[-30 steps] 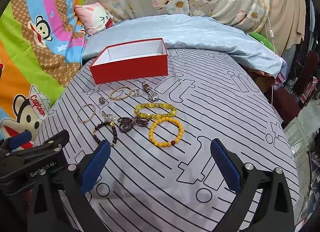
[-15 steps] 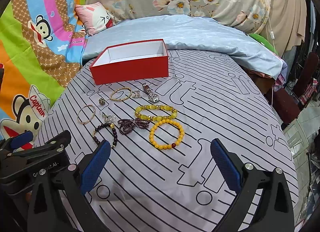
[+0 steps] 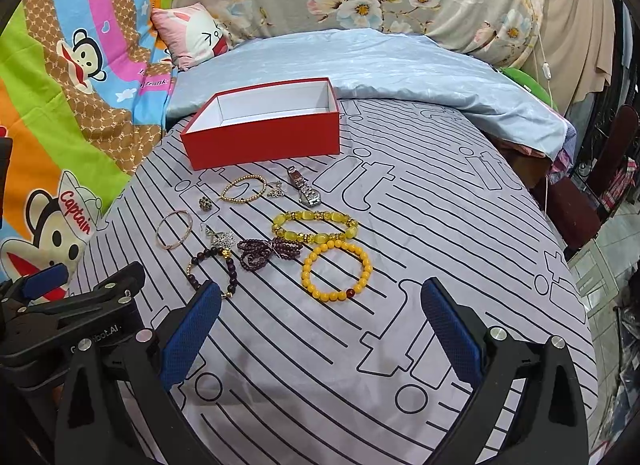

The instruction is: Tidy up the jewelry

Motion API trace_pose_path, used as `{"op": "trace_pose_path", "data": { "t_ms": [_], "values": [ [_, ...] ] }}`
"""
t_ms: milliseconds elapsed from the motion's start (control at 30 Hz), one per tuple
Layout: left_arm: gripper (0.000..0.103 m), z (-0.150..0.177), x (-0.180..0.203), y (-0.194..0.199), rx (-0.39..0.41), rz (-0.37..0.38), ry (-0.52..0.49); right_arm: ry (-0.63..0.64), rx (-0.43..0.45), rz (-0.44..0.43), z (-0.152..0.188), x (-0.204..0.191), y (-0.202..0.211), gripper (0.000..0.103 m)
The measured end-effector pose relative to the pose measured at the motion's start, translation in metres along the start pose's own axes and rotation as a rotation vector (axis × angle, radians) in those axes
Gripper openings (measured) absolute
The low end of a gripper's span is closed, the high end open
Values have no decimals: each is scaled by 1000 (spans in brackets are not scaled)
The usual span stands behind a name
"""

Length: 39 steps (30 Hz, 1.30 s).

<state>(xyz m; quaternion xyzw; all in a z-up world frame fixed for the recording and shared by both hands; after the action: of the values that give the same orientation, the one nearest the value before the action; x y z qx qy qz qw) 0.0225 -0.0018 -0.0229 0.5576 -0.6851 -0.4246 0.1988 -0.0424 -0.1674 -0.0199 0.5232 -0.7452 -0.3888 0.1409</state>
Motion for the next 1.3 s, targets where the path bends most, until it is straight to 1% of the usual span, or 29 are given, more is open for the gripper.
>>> {"op": "trace_pose_path", "data": {
  "t_ms": [1300],
  "values": [
    [97, 1, -2, -1, -9, -4, 7, -1, -1, -1, 0, -1, 0, 98]
  ]
}}
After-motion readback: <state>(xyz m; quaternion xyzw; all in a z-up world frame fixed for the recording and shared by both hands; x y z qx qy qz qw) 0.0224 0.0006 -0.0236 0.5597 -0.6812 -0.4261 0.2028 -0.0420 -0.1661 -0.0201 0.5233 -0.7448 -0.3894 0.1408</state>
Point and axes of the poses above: each gripper's, at about its wrist camera, not at the fingertips, and y roughly against the way its jaws point, x to its right, z to its underside, the point moved 2 cm from there along -y, roughly the way its jaws point, and after that the axes turned 15 degrees about -y, right-handed, at the moved point
